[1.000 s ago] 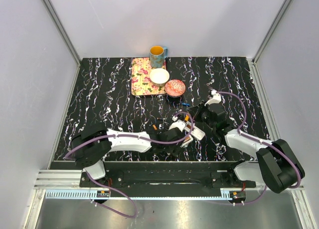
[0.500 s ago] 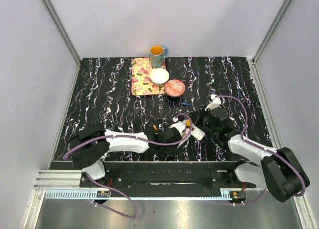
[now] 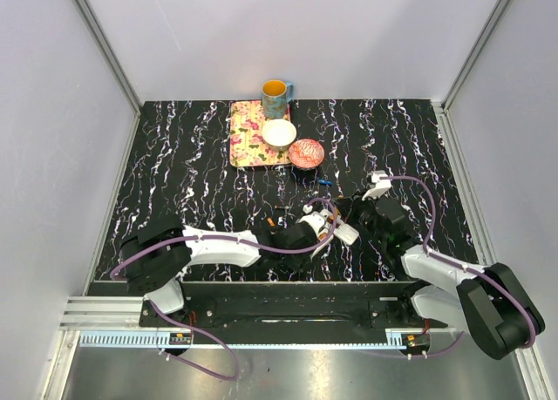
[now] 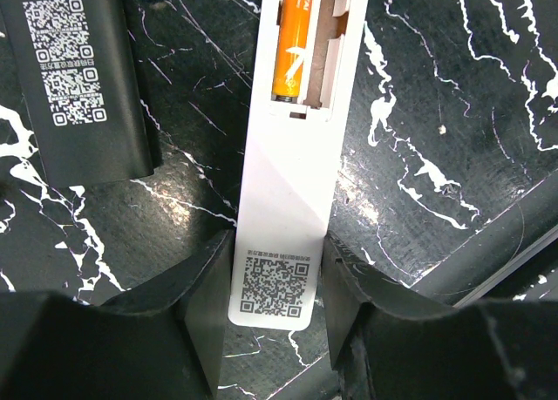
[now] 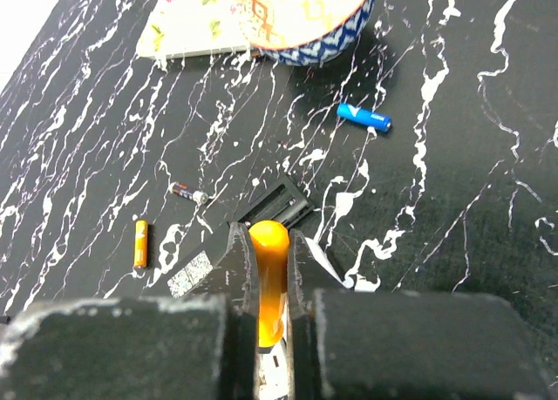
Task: Unload the batteries from the remote control
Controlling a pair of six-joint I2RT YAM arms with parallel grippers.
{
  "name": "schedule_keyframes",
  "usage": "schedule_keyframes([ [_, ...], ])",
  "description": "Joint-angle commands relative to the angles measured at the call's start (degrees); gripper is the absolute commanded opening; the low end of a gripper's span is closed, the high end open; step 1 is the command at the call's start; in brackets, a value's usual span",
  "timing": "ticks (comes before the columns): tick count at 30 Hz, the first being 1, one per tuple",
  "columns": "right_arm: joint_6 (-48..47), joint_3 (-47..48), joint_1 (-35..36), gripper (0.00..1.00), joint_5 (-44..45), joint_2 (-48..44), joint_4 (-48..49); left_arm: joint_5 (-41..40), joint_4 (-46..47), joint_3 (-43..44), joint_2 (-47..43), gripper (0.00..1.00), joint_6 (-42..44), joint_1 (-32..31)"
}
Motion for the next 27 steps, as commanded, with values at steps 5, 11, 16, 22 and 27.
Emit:
schedule_keyframes([
  [5, -4.3, -1.4, -0.1, 0.0, 3.7, -2.4, 10.7, 2.4, -3.2, -2.4, 2.7, 0.23, 0.6, 0.7],
  [11, -3.7, -1.2, -0.1, 0.0, 2.2, -0.4, 12.4, 2.4, -3.2, -2.3, 2.7, 0.22, 0.6, 0.8],
  [16, -2.8, -1.4, -0.1, 0.0, -0.7, -0.1, 12.8, 3.0, -2.8, -2.3, 2.9, 0.21, 0.6, 0.8],
  [22, -2.6, -1.4, -0.1, 0.0, -1.2, 1.2, 12.2, 3.5, -2.5, -2.4, 3.1, 0.21, 0.7, 0.8],
  [27, -1.1, -1.3, -0.1, 0.0, -1.6, 2.8, 11.8, 3.6, -2.4, -2.3, 3.3, 0.2, 0.7, 0.8],
])
